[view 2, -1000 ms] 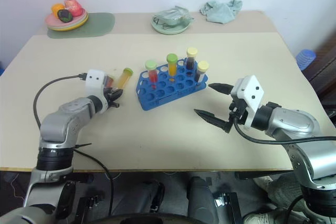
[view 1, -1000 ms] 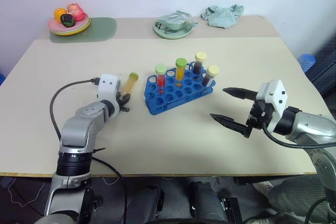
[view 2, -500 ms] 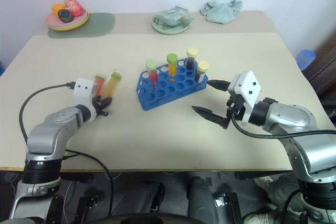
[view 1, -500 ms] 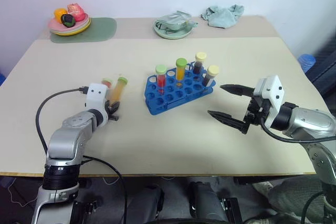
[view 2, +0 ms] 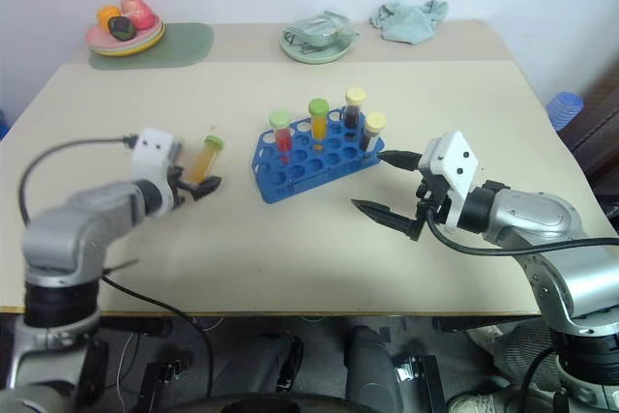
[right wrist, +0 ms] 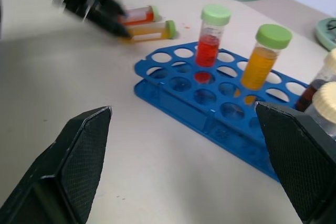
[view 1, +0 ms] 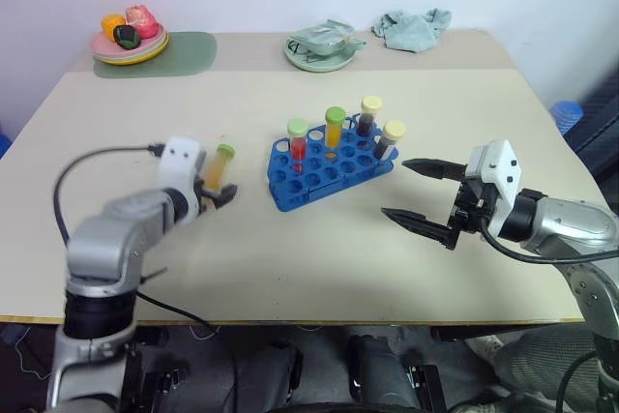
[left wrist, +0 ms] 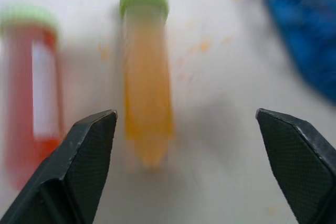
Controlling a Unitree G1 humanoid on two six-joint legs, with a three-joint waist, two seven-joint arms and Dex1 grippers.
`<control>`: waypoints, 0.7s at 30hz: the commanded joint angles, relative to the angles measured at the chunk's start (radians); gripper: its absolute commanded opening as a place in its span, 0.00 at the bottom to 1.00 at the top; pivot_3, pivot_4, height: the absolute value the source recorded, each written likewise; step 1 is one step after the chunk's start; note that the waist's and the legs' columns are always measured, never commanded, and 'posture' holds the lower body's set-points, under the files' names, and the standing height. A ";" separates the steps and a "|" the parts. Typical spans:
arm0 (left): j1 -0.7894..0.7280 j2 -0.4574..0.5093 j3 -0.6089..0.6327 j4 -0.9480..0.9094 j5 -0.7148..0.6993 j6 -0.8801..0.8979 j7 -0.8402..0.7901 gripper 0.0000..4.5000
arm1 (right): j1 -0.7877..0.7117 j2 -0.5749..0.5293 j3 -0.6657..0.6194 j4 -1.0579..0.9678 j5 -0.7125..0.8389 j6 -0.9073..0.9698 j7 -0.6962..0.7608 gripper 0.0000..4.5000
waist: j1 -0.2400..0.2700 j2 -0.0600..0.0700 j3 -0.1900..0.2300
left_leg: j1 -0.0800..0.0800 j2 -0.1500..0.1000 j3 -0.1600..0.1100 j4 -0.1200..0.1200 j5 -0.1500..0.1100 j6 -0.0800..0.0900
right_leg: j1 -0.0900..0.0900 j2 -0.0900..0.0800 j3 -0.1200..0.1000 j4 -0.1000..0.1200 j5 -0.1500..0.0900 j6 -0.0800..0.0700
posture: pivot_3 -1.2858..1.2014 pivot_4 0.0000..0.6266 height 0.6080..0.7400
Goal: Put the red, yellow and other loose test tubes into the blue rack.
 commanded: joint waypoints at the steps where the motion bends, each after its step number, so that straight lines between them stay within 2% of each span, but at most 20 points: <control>1: -0.206 0.062 -0.004 0.139 -0.038 0.204 -0.017 0.99 | -0.035 -0.030 -0.031 -0.035 0.040 0.015 0.024 1.00 | 0.000 0.000 0.000 | 0.000 0.000 0.000 0.000 0.000 0.000 | 0.000 0.000 0.000 0.001 0.000 0.000 | 0.52 0.24 1.00; 3: -0.320 0.104 -0.079 0.321 -0.075 0.223 -0.002 0.99 | -0.059 -0.044 -0.027 -0.043 0.063 0.038 0.033 1.00 | -0.003 0.000 0.000 | 0.001 0.000 0.000 0.000 0.000 0.000 | 0.000 0.001 0.000 0.001 0.000 0.000 | 0.52 0.24 1.00; 7: -0.532 0.124 -0.208 0.663 -0.112 0.223 0.032 0.99 | -0.112 -0.082 -0.013 -0.040 0.098 0.084 0.060 1.00 | -0.002 0.000 0.001 | 0.001 0.000 0.000 0.001 -0.001 -0.001 | 0.000 0.001 0.000 0.002 0.000 0.000 | 0.52 0.24 1.00; 11: -0.723 0.073 -0.291 1.014 -0.070 0.223 0.066 0.99 | -0.178 -0.114 0.005 -0.019 0.116 0.111 0.097 1.00 | -0.002 -0.002 0.002 | -0.001 0.000 0.000 0.001 -0.001 -0.001 | -0.002 0.001 0.000 0.002 0.000 0.000 | 0.52 0.24 1.00; 16: -0.817 -0.011 -0.280 1.183 0.010 0.219 0.082 0.99 | -0.213 -0.110 0.022 -0.003 0.120 0.122 0.106 1.00 | -0.001 -0.002 0.002 | -0.002 0.000 0.000 0.001 -0.001 -0.001 | -0.002 0.001 0.000 0.001 0.000 0.000 | 0.52 0.24 1.00; 21: -0.867 -0.060 -0.297 1.333 0.086 0.111 0.059 0.99 | -0.203 -0.110 0.022 -0.021 0.127 0.129 0.118 1.00 | -0.003 -0.003 0.003 | -0.003 0.000 0.000 0.001 -0.001 -0.001 | -0.004 0.000 0.000 0.003 0.000 0.000 | 0.52 0.24 1.00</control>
